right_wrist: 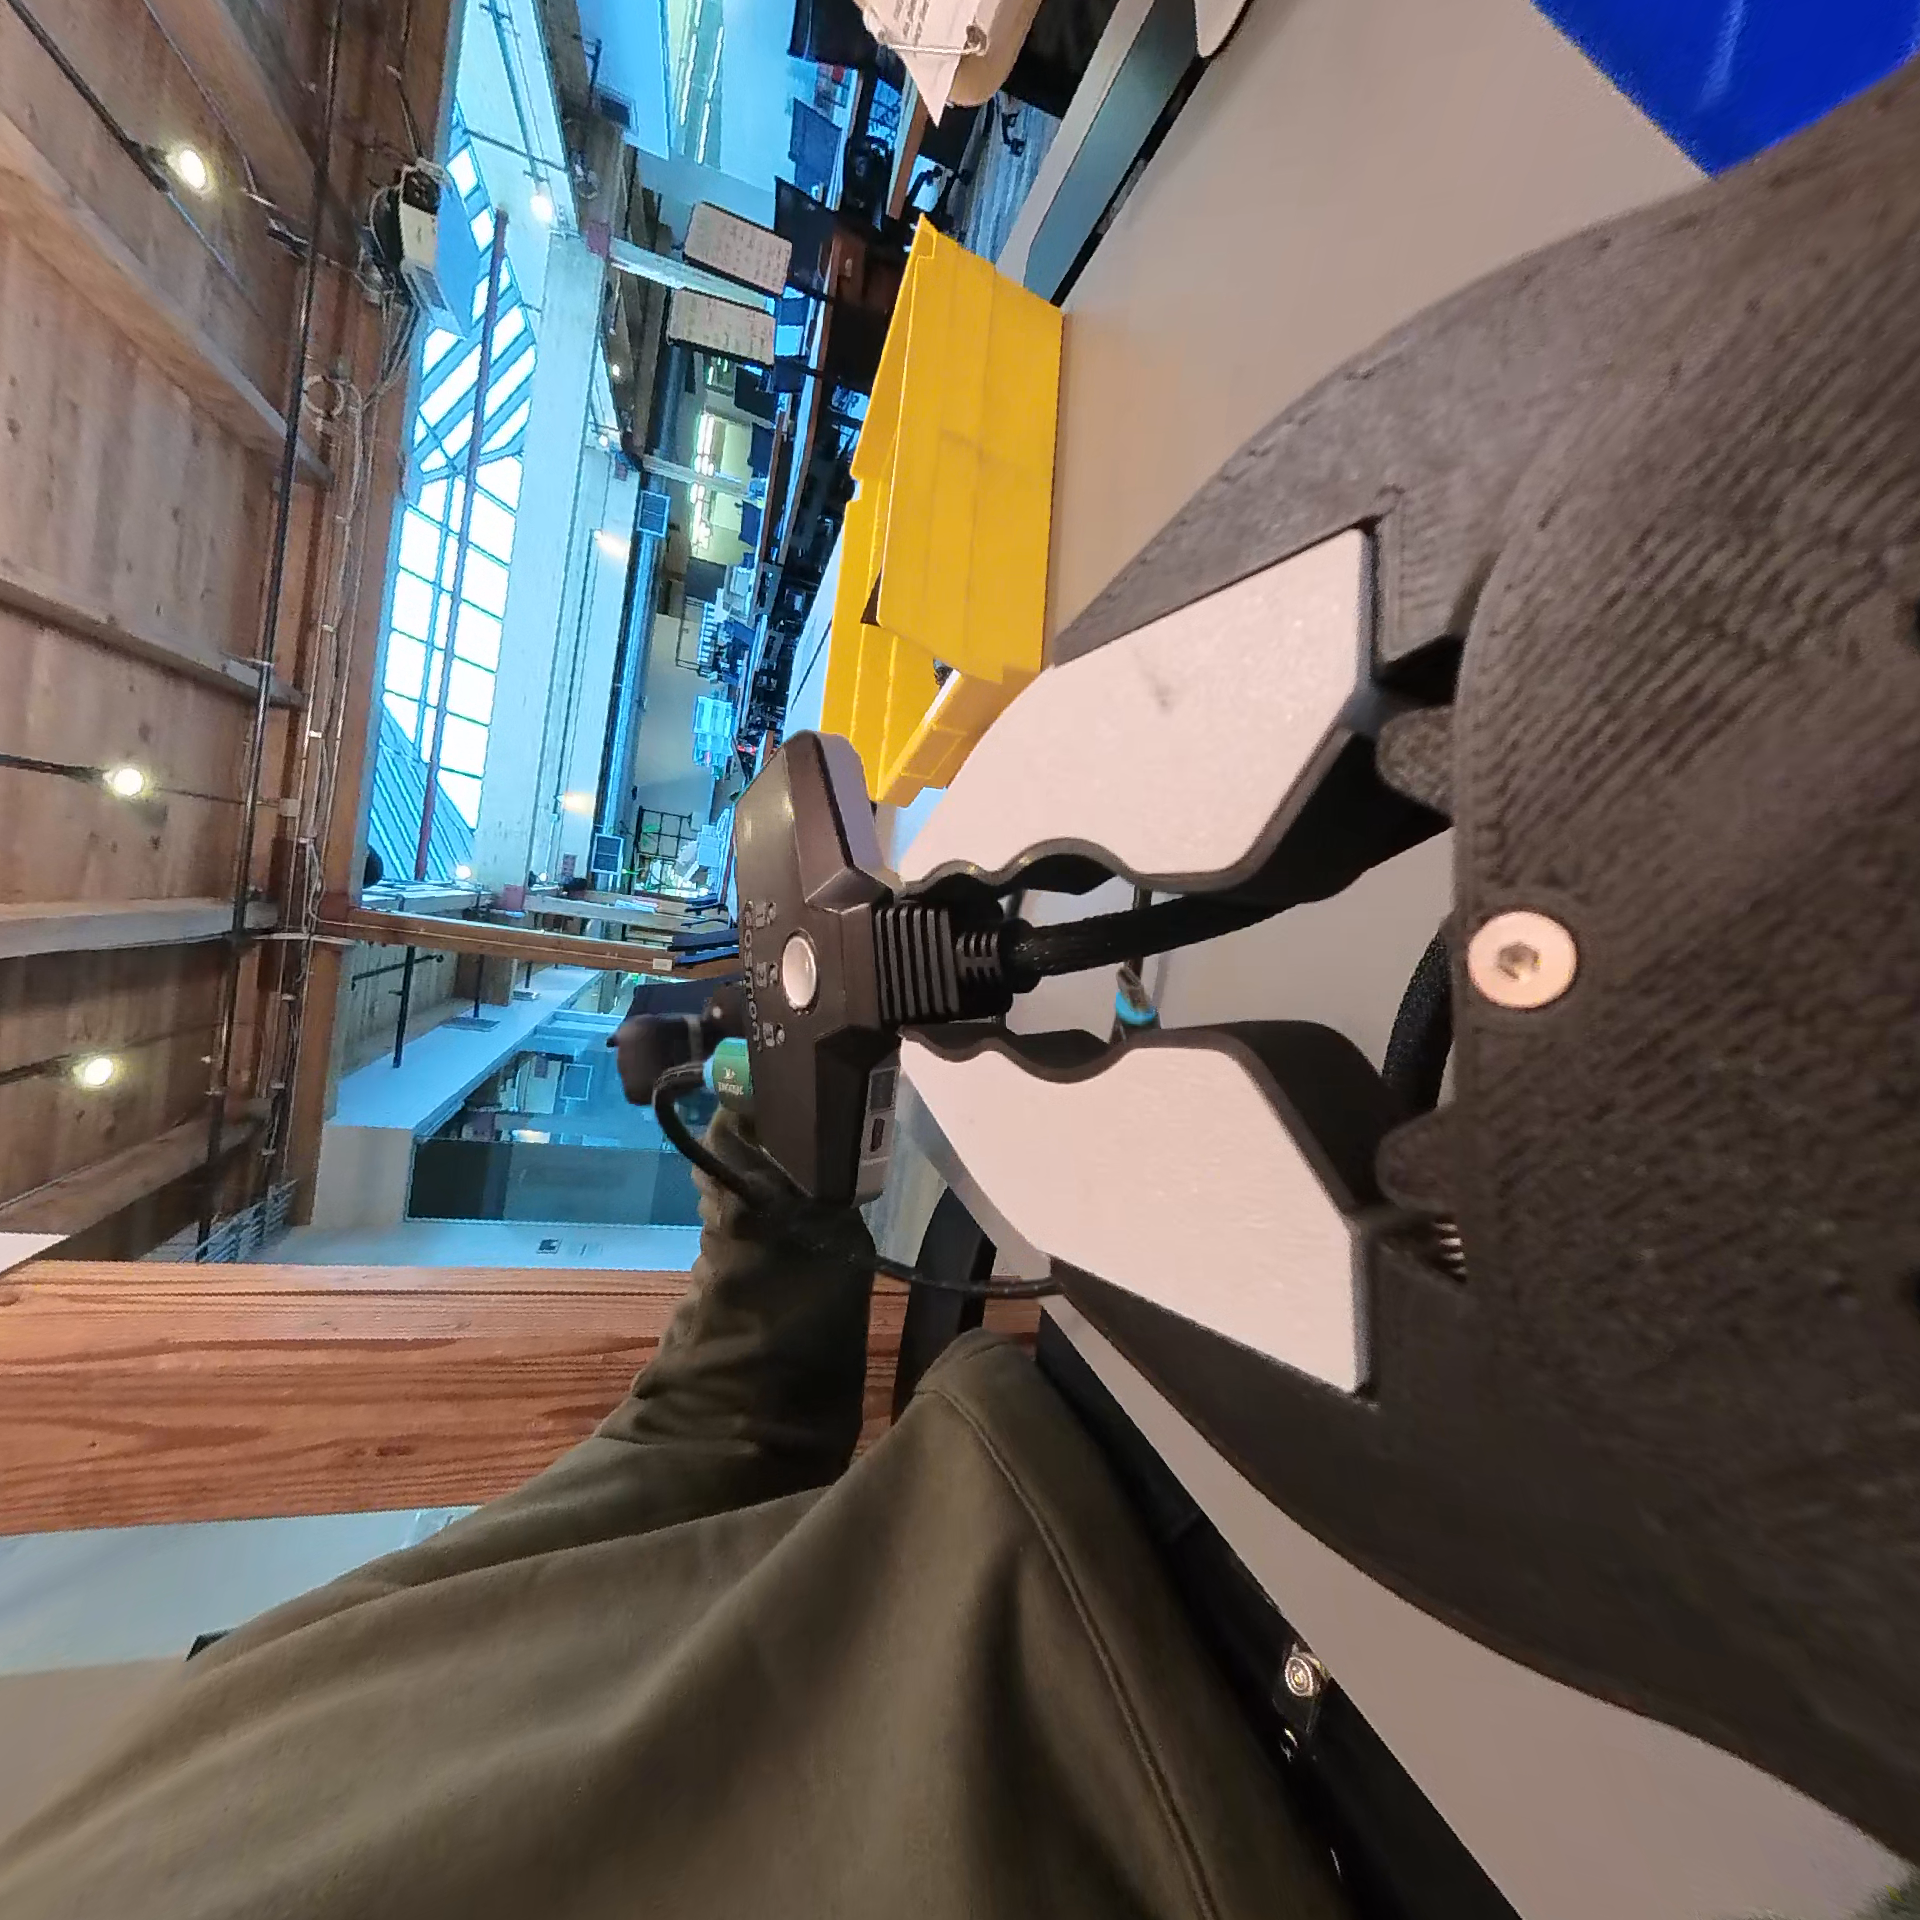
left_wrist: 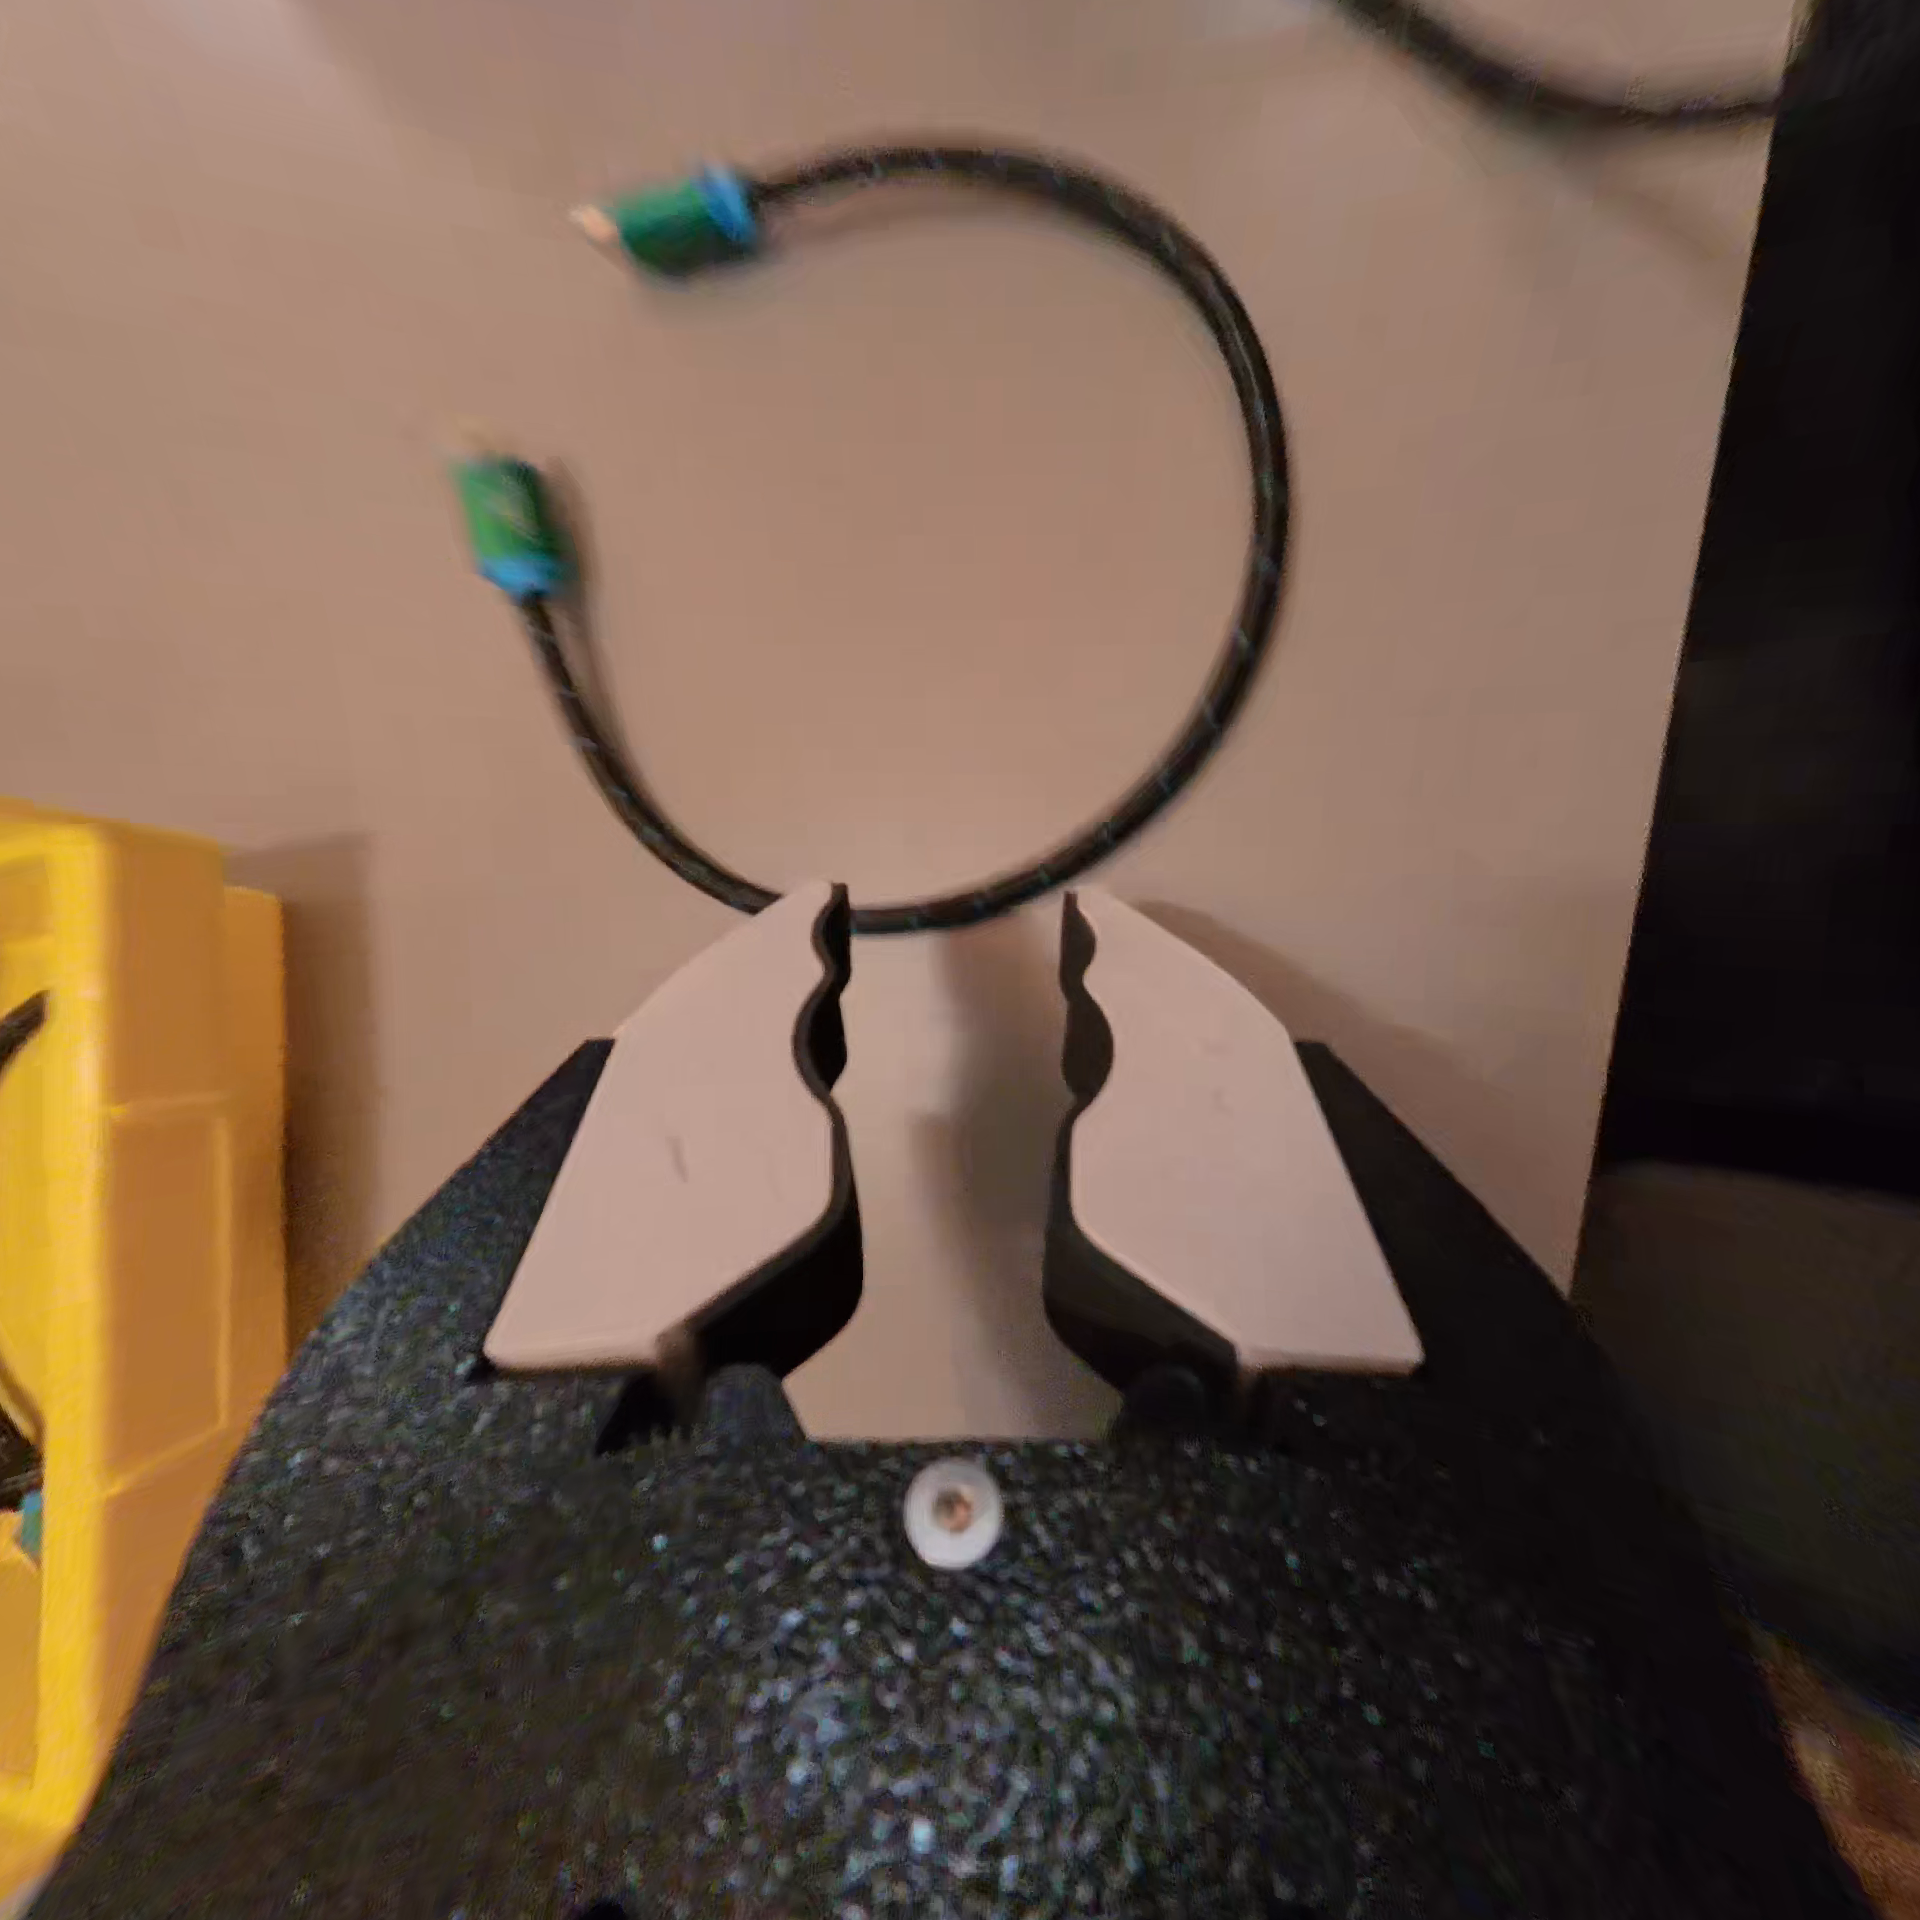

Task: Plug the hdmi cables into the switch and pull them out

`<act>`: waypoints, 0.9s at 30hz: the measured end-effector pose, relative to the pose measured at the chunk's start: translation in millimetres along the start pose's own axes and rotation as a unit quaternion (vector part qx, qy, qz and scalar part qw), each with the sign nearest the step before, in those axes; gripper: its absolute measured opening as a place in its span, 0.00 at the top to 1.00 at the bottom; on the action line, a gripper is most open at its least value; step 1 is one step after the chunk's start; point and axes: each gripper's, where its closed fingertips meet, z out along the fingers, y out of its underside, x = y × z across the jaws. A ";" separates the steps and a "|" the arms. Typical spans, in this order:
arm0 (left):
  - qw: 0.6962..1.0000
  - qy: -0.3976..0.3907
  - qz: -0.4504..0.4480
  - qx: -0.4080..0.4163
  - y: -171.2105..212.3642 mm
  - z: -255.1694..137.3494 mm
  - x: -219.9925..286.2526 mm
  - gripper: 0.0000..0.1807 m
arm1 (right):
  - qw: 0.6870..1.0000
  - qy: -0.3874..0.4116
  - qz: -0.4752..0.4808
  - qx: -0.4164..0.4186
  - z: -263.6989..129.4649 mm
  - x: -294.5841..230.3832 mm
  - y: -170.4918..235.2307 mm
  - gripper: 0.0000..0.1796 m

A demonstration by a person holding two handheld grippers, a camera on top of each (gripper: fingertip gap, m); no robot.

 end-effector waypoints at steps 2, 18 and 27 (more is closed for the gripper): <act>0.996 -0.065 -0.031 0.056 -23.7 -7.7 -25.1 0.79 | 1.000 0.001 0.003 0.000 0.1 0.8 0.1 0.88; 0.980 -0.195 -0.029 -0.032 -38.5 89.2 -101.3 0.74 | 1.000 0.000 0.006 0.000 0.0 1.6 0.0 0.88; 0.974 -0.215 -0.031 -0.068 -35.4 94.5 -103.1 0.87 | 1.000 -0.007 0.013 -0.002 0.5 1.3 0.6 0.88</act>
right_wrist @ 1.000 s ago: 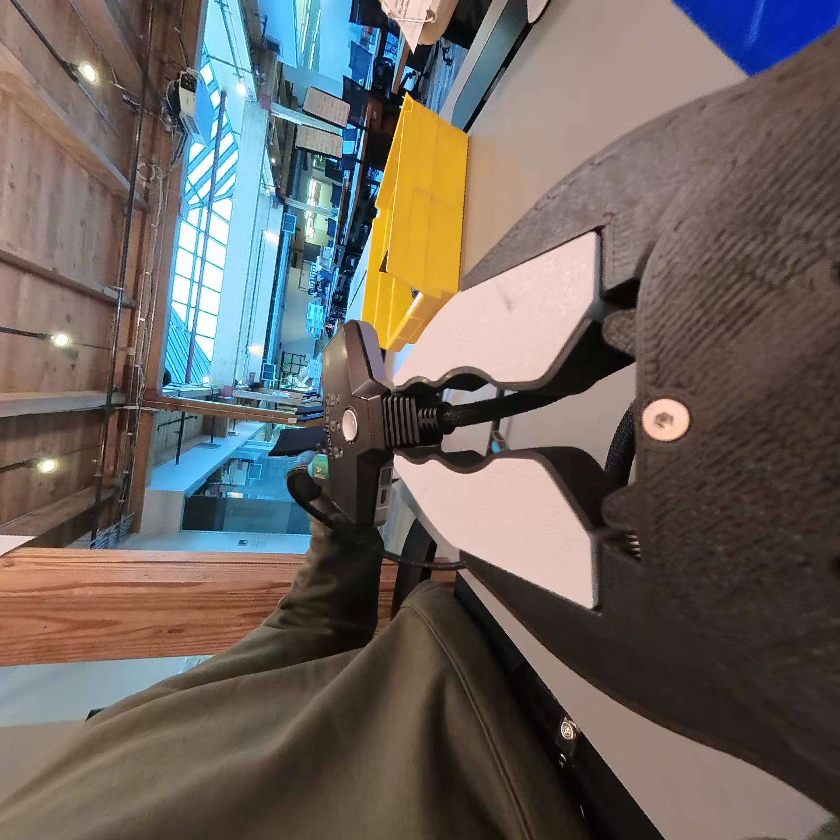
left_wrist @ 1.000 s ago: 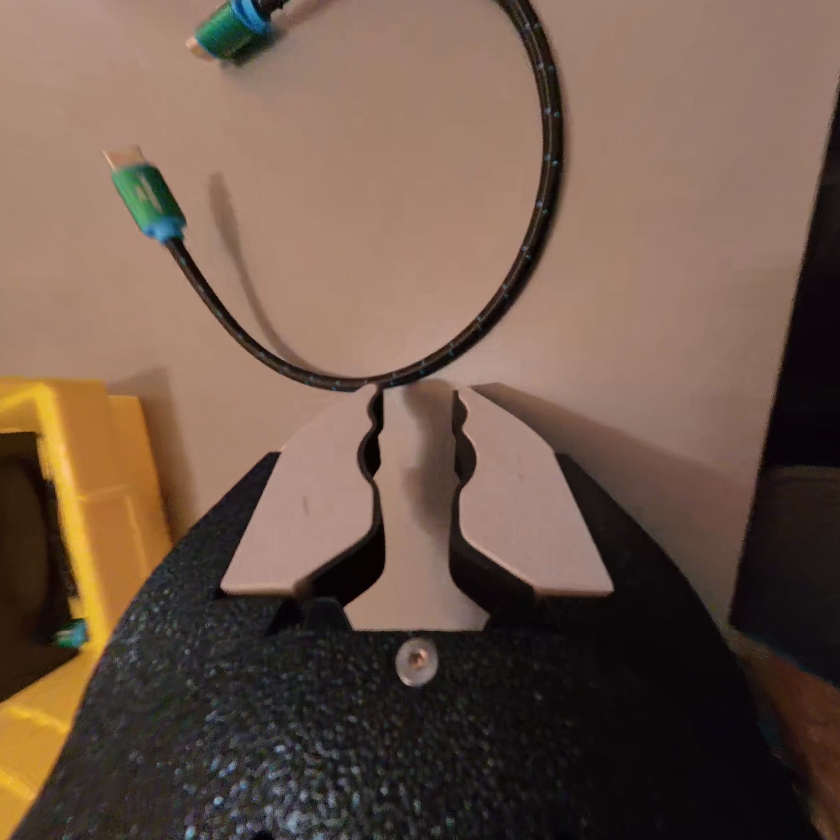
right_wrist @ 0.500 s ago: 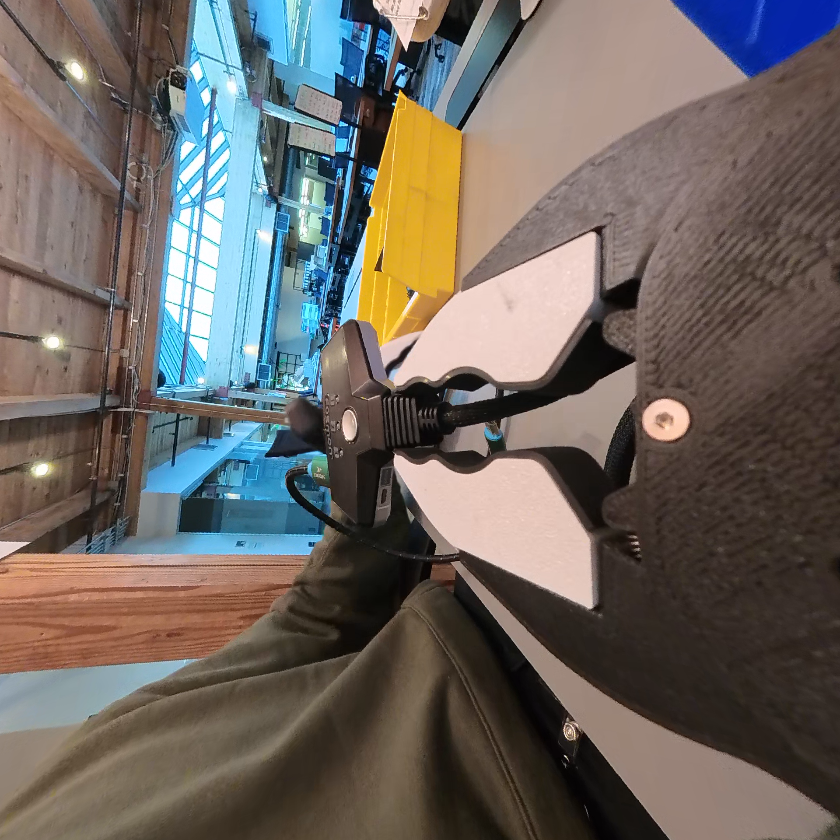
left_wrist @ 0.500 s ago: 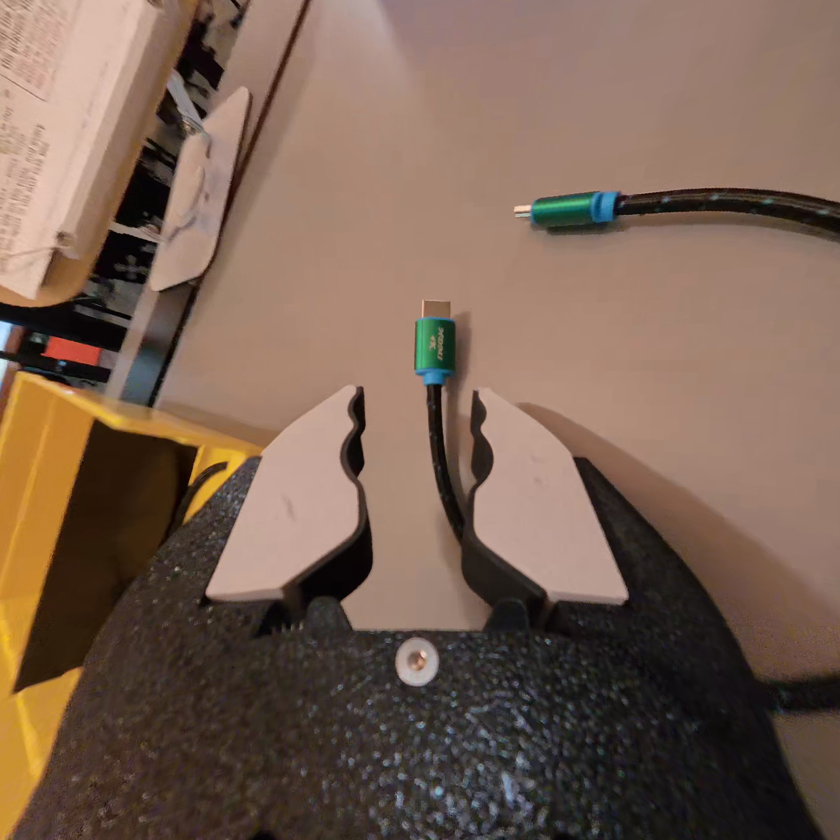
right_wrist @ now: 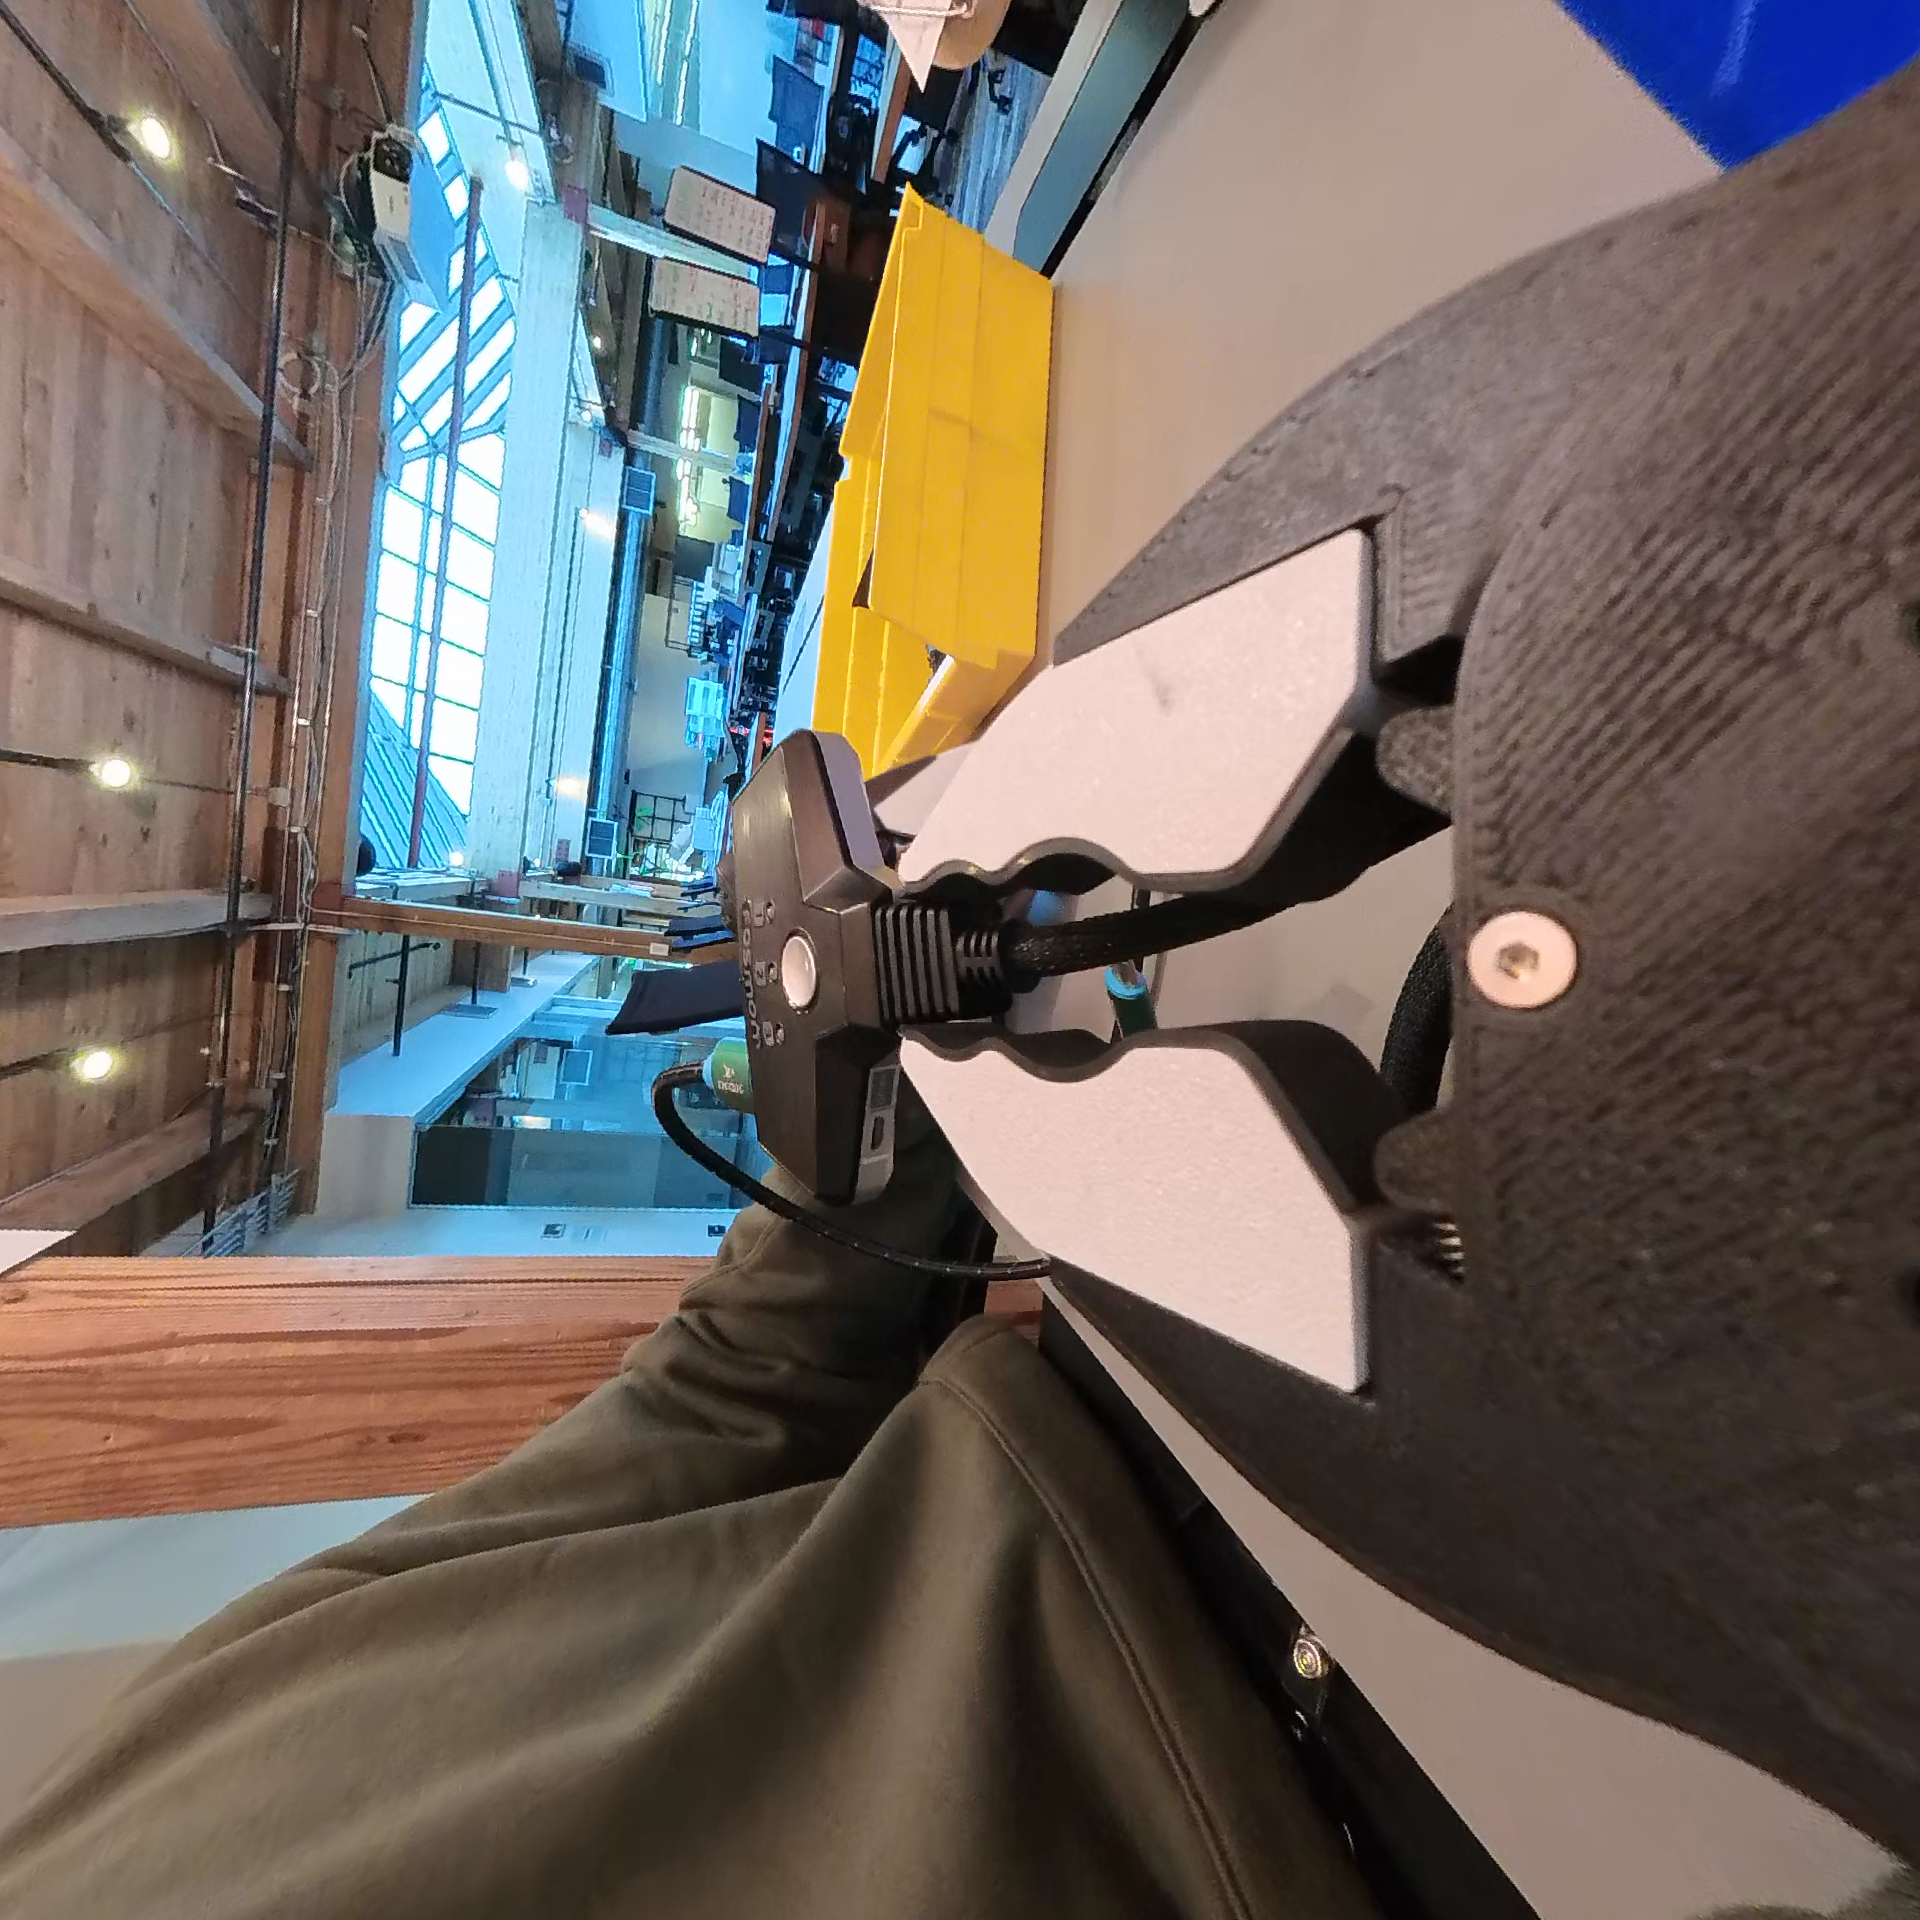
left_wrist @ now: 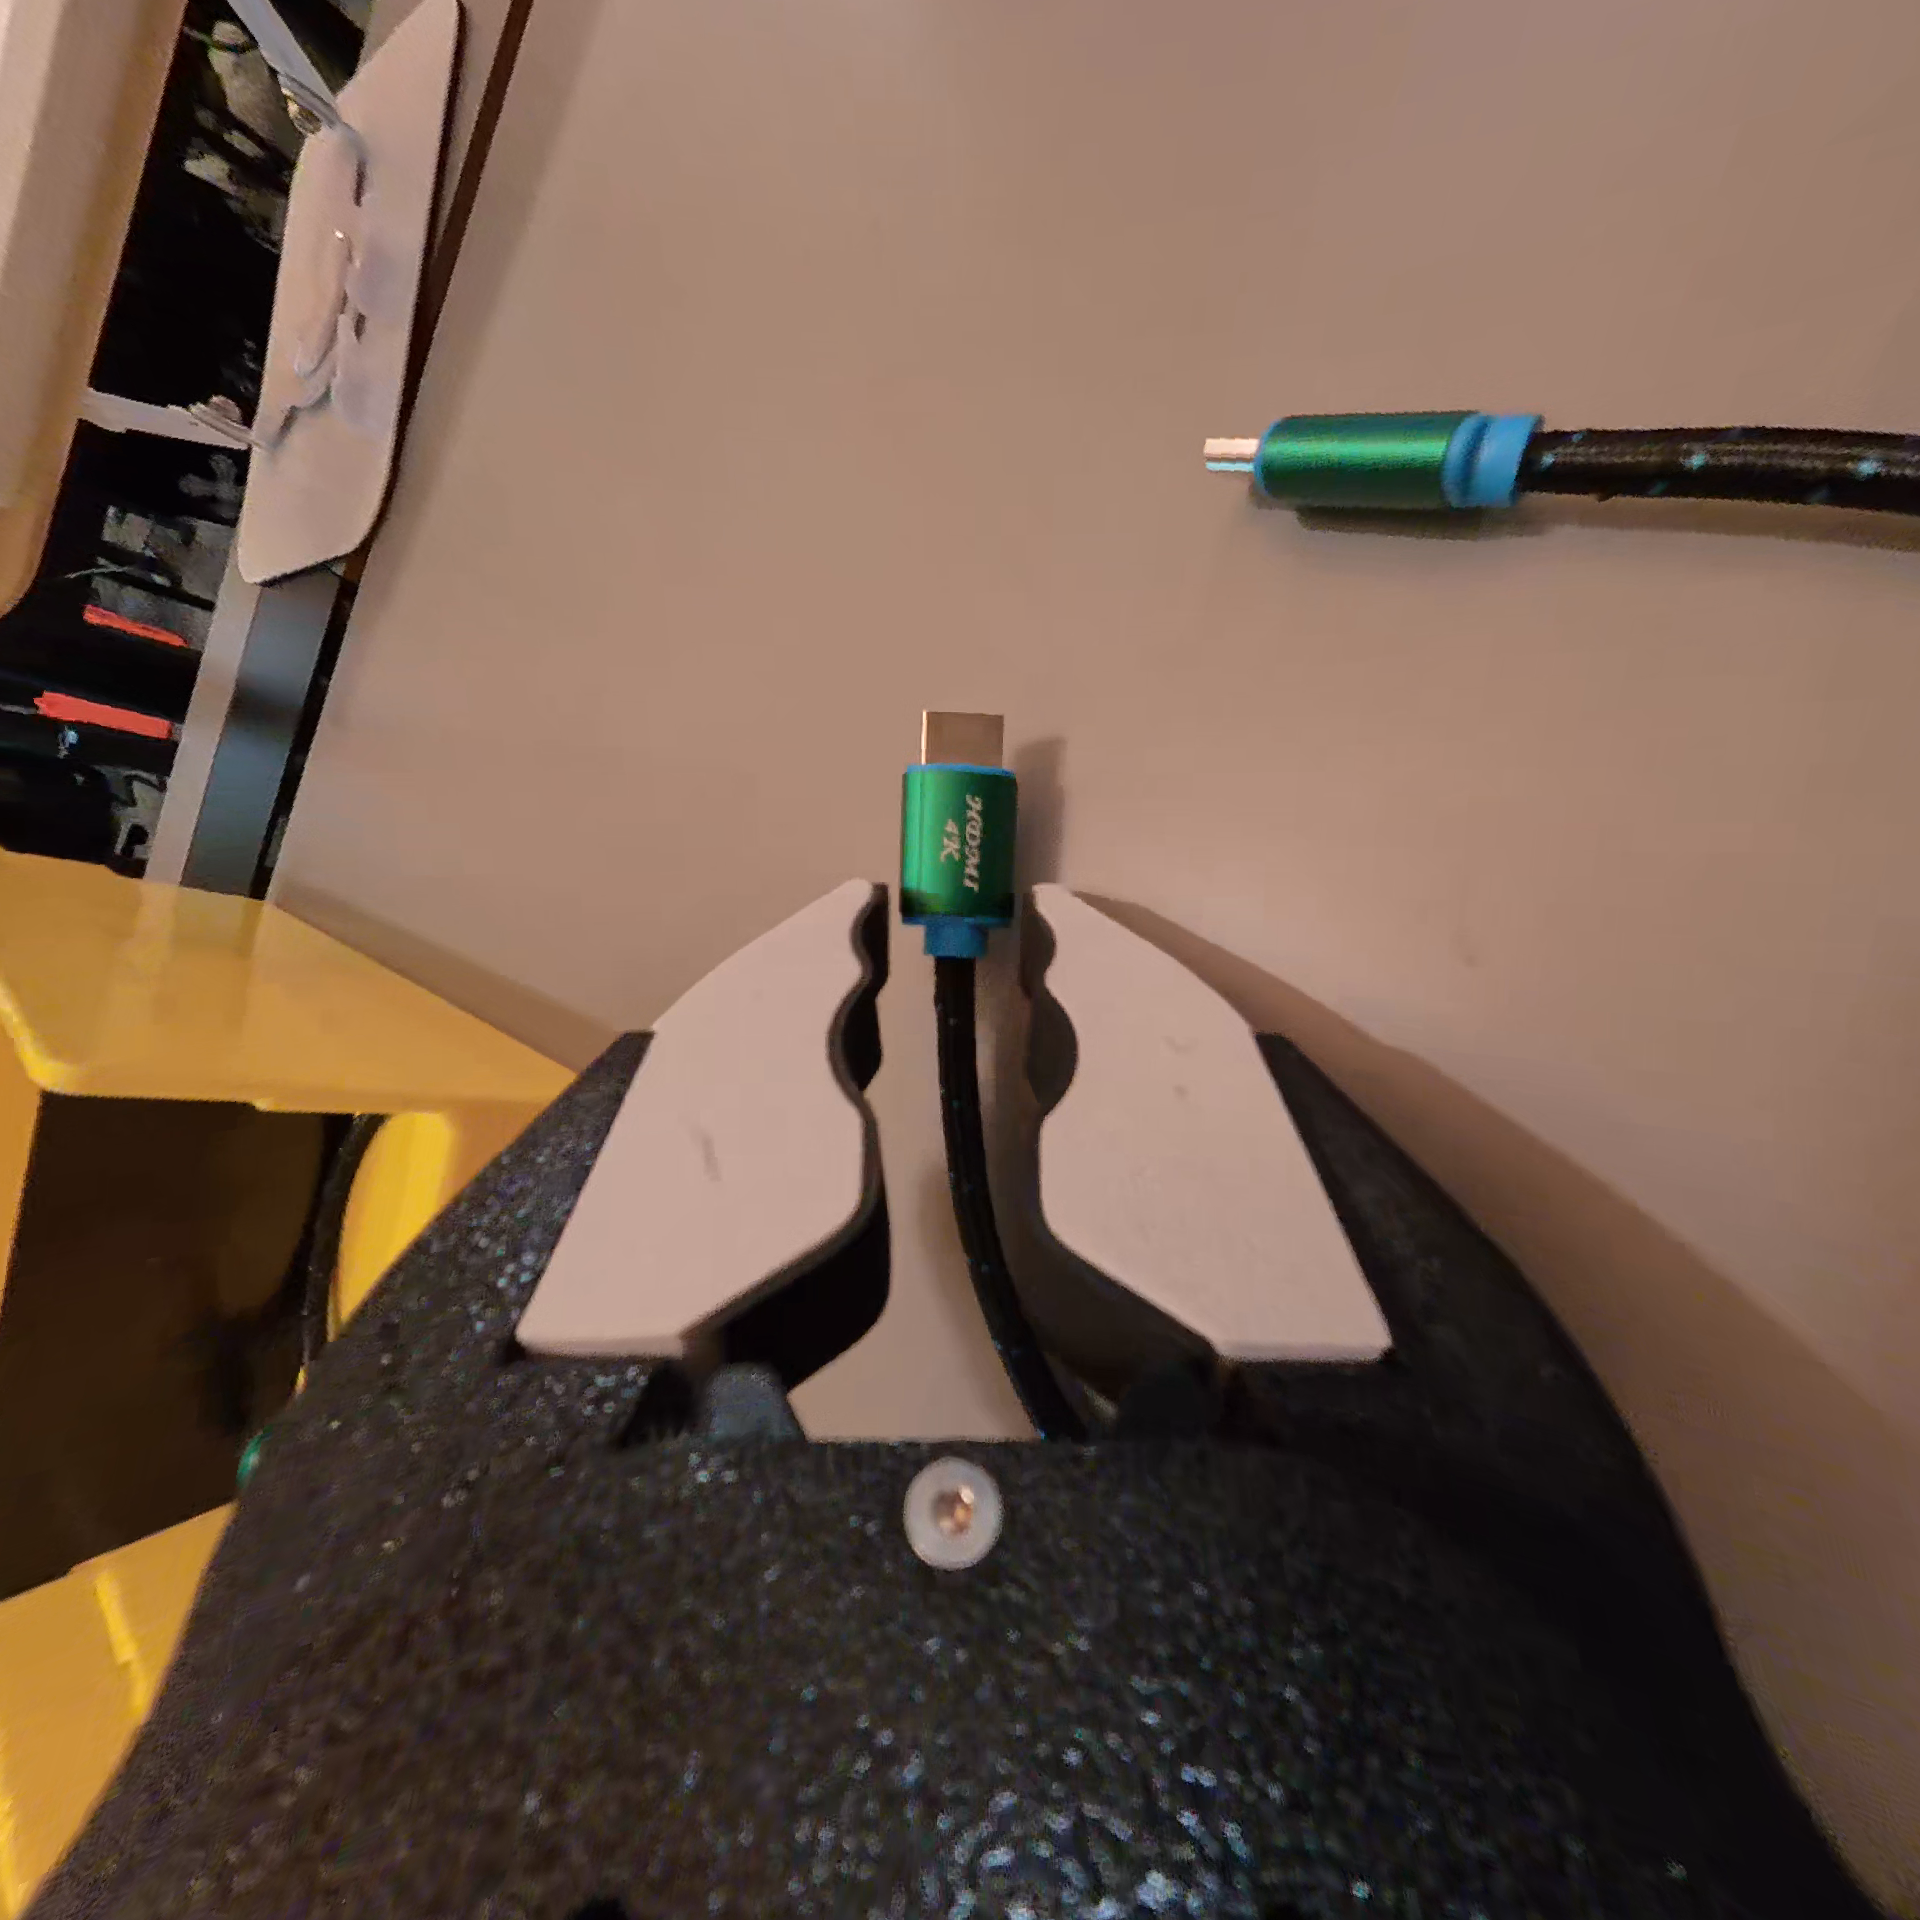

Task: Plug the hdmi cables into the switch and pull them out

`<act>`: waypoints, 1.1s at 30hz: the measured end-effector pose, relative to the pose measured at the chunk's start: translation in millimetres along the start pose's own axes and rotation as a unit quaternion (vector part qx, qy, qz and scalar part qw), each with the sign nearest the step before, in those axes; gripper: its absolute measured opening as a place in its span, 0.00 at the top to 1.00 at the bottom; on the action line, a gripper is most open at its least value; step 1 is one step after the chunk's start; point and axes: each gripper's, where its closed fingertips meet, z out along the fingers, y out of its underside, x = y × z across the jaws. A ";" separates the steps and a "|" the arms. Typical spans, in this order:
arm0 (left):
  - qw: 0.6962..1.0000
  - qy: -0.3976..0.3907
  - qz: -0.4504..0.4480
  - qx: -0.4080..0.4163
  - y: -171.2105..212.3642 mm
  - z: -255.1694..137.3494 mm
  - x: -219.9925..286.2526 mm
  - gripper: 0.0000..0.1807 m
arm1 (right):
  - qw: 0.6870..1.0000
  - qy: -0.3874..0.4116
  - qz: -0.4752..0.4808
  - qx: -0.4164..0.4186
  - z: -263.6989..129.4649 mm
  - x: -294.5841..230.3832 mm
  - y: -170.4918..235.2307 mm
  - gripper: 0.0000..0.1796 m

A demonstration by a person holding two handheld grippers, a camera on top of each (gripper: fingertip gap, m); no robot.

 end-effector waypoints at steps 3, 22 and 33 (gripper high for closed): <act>1.000 -0.007 -0.016 -0.007 0.4 2.2 -2.8 0.89 | 1.000 0.002 0.000 -0.003 0.5 0.5 0.8 0.88; 0.949 0.169 -0.250 0.091 -17.9 -21.0 -6.1 0.90 | 0.999 0.026 -0.009 -0.021 4.3 6.6 5.3 0.88; 0.932 0.294 -0.178 0.115 -33.1 -63.6 -1.4 0.90 | 0.999 0.015 -0.008 -0.029 5.9 4.1 7.2 0.88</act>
